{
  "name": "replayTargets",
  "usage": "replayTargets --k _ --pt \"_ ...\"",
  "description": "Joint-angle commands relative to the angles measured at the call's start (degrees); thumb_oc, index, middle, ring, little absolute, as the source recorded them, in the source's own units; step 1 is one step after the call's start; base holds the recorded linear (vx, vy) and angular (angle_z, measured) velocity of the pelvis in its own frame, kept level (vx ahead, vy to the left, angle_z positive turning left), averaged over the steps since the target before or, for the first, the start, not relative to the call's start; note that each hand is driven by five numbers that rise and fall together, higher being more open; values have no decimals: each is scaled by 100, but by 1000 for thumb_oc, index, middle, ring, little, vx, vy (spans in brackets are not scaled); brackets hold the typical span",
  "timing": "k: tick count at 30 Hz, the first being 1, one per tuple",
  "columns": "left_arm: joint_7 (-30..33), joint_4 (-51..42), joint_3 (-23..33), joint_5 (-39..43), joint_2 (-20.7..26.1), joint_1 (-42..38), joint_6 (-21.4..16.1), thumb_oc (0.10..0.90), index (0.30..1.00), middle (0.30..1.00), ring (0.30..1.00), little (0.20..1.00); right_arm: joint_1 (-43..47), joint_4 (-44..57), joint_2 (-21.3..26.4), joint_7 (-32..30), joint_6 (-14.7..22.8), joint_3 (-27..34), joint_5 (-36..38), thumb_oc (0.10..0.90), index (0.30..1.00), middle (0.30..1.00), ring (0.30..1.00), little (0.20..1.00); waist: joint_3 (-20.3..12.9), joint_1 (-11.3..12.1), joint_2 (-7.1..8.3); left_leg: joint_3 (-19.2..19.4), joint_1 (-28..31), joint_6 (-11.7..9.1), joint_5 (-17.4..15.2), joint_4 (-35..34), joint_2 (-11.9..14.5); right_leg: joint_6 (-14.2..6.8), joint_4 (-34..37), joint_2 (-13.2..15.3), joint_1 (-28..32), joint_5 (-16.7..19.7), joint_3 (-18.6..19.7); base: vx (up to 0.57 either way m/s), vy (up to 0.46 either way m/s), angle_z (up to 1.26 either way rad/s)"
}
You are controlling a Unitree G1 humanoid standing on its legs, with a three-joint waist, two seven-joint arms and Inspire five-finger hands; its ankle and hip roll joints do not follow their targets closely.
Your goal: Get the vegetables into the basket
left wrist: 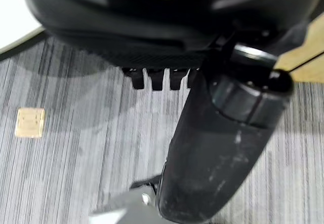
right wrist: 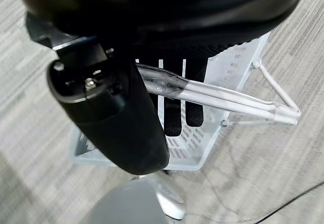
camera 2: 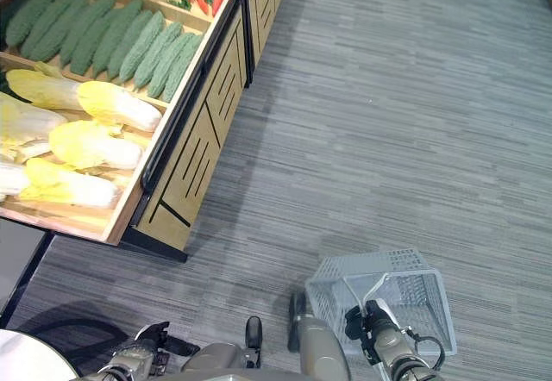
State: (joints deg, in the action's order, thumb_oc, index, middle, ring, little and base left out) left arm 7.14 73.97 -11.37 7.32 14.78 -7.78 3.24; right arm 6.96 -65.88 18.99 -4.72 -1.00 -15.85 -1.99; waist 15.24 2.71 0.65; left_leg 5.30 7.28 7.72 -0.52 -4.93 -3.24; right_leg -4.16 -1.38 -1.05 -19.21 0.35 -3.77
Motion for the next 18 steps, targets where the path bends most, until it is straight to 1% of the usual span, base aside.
replayTargets --k 1,2,3,5,8,9,11,12,13,14,16,18 --pt "90 -52 247 -70 135 160 -59 900 1000 1000 1000 1000 -109 -112 144 46 -13 -149 -72 400 300 300 300 300 -11 68 19 -71 -215 -352 -537 188 -107 -422 555 63 880 460 247 167 -73 31" --pt "91 -52 247 -70 136 159 -59 900 1000 1000 1000 1000 -108 -112 142 46 -13 -149 -72 400 300 300 300 300 -25 85 33 -51 -236 -350 -528 187 -118 -419 596 68 873 495 267 310 -140 43" --pt "82 -38 251 -86 113 187 -45 900 1000 1000 1000 1000 -150 -104 154 76 -9 -168 -89 400 300 300 300 300 -65 50 53 -164 -51 -397 -605 161 -132 -407 529 -21 916 515 270 333 -152 43" --pt "56 -19 222 -107 68 210 -28 900 1000 1000 1000 1000 -199 -125 179 92 -11 -190 -105 400 300 300 300 300 -115 -3 24 -315 115 -430 -737 230 -102 -321 247 -74 954 431 243 420 -198 33" --pt "48 7 208 -58 -17 236 -11 900 1000 1000 1000 1000 -228 -197 234 95 -9 -188 -102 400 300 300 300 300 -233 -45 -54 -425 278 -542 -838 425 24 -168 -38 -151 1060 210 133 412 -213 62" --pt "36 7 192 -51 -41 242 -13 900 1000 1000 1000 1000 -235 -197 250 94 -4 -180 -90 400 300 300 300 300 -254 -65 -76 -469 276 -596 -837 597 72 -116 -196 -169 1058 108 68 395 -221 39" --pt "30 23 163 -54 -73 251 -5 900 1000 1000 1000 1000 -248 -197 297 91 10 -193 -59 400 300 300 300 300 -297 -90 -96 -520 180 -717 -749 1004 152 -21 -272 -176 1159 -92 -96 368 -235 21" --pt "37 20 148 -42 -76 229 -5 900 1000 1000 1000 1000 -241 -202 313 75 24 -214 -54 400 300 300 300 300 -287 -93 -97 -533 105 -783 -639 1210 172 30 -254 -189 1222 -134 -100 387 -305 29" --pt "52 -6 160 70 -82 193 -13 900 1000 1000 1000 1000 -220 -218 344 81 27 -241 -47 400 300 300 300 300 -275 -66 -55 -593 -128 -913 -432 1716 182 121 -178 -191 1344 -203 -147 265 -220 32" --pt "52 -6 160 70 -82 193 -13 900 1000 1000 1000 1000 -219 -218 344 81 28 -242 -47 400 300 300 300 300 -280 -73 -56 -599 -144 -913 -440 1735 183 121 -177 -190 1339 -202 -153 267 -228 31" --pt "81 10 135 114 -74 151 11 900 1000 1000 1000 1000 -193 -215 388 74 33 -284 -37 400 300 300 300 300 -246 -52 -24 -695 -261 -989 -243 1993 195 216 -208 -211 1446 -346 -219 198 -163 9" --pt "105 -4 145 174 -79 145 4 900 1000 1000 1000 1000 -202 -221 423 91 24 -296 -38 400 300 300 300 300 -245 -26 5 -741 -237 -1018 -122 2017 227 290 -285 -233 1494 -470 -262 293 -199 20"
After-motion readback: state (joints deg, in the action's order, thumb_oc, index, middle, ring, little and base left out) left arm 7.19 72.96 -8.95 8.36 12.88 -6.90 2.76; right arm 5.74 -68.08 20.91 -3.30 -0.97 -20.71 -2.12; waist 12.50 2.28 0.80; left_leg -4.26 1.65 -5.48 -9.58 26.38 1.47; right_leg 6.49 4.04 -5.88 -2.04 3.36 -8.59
